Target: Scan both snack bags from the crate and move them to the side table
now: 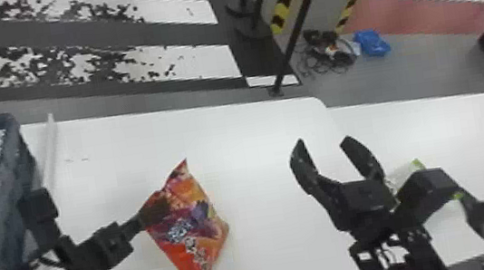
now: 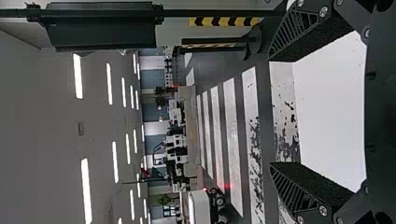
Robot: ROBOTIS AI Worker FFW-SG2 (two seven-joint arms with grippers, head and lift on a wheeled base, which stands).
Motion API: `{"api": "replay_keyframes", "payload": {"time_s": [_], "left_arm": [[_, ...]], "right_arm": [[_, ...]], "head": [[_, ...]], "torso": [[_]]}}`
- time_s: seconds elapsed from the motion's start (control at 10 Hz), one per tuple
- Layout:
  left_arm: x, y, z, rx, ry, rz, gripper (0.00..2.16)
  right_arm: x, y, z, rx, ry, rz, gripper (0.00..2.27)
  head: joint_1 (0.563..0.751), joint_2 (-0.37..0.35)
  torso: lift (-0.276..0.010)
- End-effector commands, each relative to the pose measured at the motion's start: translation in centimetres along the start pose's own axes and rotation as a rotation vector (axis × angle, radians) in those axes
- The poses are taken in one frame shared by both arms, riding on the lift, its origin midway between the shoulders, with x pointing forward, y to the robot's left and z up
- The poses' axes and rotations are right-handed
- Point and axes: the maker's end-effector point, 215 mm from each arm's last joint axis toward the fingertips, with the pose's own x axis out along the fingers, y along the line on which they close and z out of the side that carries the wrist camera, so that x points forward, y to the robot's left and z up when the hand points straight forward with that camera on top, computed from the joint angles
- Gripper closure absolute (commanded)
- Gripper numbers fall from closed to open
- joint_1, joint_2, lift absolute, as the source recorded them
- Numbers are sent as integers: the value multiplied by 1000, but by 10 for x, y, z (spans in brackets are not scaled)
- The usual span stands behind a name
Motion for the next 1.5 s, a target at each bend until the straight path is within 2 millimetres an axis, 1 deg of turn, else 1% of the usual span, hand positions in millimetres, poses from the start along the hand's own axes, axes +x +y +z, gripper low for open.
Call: {"api": "replay_keyframes", "payload": {"time_s": [0.0,0.2,0.3,0.5,0.6,0.7,0.8,0.9,1.0,1.3,1.4], "left_arm": [[5,13,-21,19,46,39,1895],[19,22,-40,74,100,78,1895],[30,25,-41,135,128,102,1895],[50,33,-29,249,135,144,1892],[57,38,-21,278,125,153,1892],[60,43,-18,299,116,160,1889],[65,38,-16,331,101,157,1605],[67,34,-15,361,96,152,397],[68,32,-15,378,95,151,-2],[71,32,-27,401,109,169,66],[73,28,-24,417,98,163,66]], "right_arm": [[1,0,0,3,-1,-1,140],[2,0,-1,3,-1,0,140],[3,0,-1,4,-1,0,140],[1,-1,-2,6,1,-2,140],[0,-3,-1,6,-1,-5,140],[0,-4,1,7,-6,-7,140],[0,-5,2,7,-8,-9,140],[1,-7,3,5,-12,-12,140],[1,-7,3,6,-12,-13,140],[2,-7,5,4,-16,-12,140],[1,-9,5,2,-15,-14,140]], "head": [[695,-350],[695,-350],[695,-350],[695,-350],[695,-350],[695,-350],[695,-350],[695,-350],[695,-350],[695,-350],[695,-350]], "torso": [[-29],[-29],[-29],[-29],[-29],[-29],[-29],[-29],[-29],[-29],[-29]]}}
